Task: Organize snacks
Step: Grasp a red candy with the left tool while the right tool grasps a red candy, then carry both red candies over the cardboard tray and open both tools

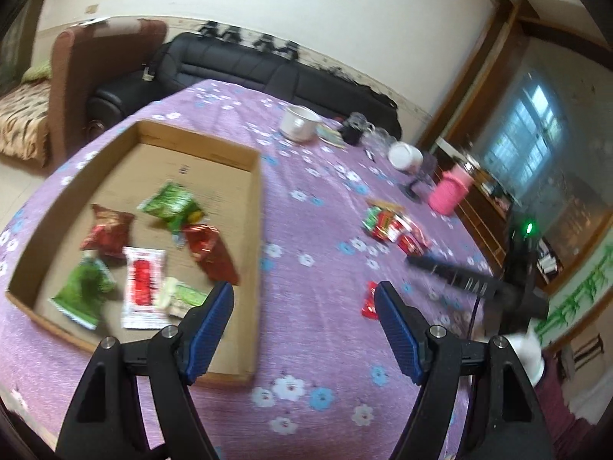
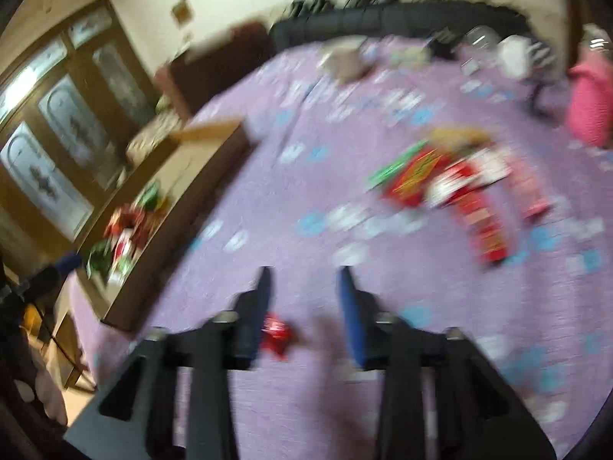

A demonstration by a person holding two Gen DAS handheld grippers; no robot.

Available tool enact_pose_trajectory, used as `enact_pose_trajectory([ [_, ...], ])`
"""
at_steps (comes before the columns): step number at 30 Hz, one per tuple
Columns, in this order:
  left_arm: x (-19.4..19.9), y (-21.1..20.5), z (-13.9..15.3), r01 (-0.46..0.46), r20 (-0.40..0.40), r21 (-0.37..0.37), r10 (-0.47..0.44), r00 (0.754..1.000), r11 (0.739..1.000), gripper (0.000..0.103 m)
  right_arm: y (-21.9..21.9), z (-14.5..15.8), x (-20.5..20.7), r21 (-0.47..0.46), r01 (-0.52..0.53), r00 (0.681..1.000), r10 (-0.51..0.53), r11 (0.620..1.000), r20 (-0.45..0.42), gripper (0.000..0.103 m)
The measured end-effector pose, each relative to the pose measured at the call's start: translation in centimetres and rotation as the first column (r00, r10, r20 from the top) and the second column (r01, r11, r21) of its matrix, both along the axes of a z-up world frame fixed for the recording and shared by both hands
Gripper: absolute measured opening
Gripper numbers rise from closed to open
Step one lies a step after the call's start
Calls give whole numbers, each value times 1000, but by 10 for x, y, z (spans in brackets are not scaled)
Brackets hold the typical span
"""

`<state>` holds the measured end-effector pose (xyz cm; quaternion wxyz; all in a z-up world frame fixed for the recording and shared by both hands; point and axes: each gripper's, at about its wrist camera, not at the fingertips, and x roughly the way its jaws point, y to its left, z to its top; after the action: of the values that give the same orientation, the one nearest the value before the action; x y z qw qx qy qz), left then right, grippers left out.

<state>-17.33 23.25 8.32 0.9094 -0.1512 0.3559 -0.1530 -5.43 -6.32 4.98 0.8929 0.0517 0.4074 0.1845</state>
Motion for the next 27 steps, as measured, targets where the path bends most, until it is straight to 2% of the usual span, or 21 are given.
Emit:
enact_pose_trajectory([
  [3, 5, -18, -5, 36, -21, 19, -36, 999, 999, 76, -29, 0, 17, -88, 76, 996, -72, 993, 48, 61],
  [8, 17, -62, -18, 132, -82, 69, -127, 989, 989, 76, -40, -25, 51, -160, 115, 993, -113, 980, 25, 61],
  [11, 26, -89, -25, 189, -103, 119, -177, 979, 975, 76, -37, -36, 61, -166, 94, 996, -95, 982, 4, 61],
  [13, 35, -105, -31, 211, -119, 154, -194, 974, 965, 76, -34, -38, 62, -169, 77, 997, -81, 983, -14, 48],
  [15, 45, -117, -39, 229, -135, 173, -207, 969, 958, 76, -36, -39, 62, -156, 62, 998, -66, 986, -22, 24],
  [16, 48, -121, -43, 236, -142, 187, -212, 967, 954, 75, -38, -40, 63, -148, 58, 998, -63, 987, -25, 22],
  [18, 57, -133, -50, 246, -159, 237, -212, 964, 940, 69, -42, -39, 60, -125, 60, 998, -64, 990, -22, 21],
  [21, 71, -147, -60, 277, -201, 274, -226, 953, 921, 46, -45, -39, 56, -97, 57, 998, -61, 994, -30, 21],
  [24, 75, -160, -62, 282, -198, 331, -225, 954, 901, 45, -48, -37, 54, -59, 53, 998, -56, 997, -39, 21],
  [27, 78, -164, -62, 277, -194, 361, -219, 956, 891, 25, -50, -34, 52, -17, 43, 998, -44, 999, -41, 21],
])
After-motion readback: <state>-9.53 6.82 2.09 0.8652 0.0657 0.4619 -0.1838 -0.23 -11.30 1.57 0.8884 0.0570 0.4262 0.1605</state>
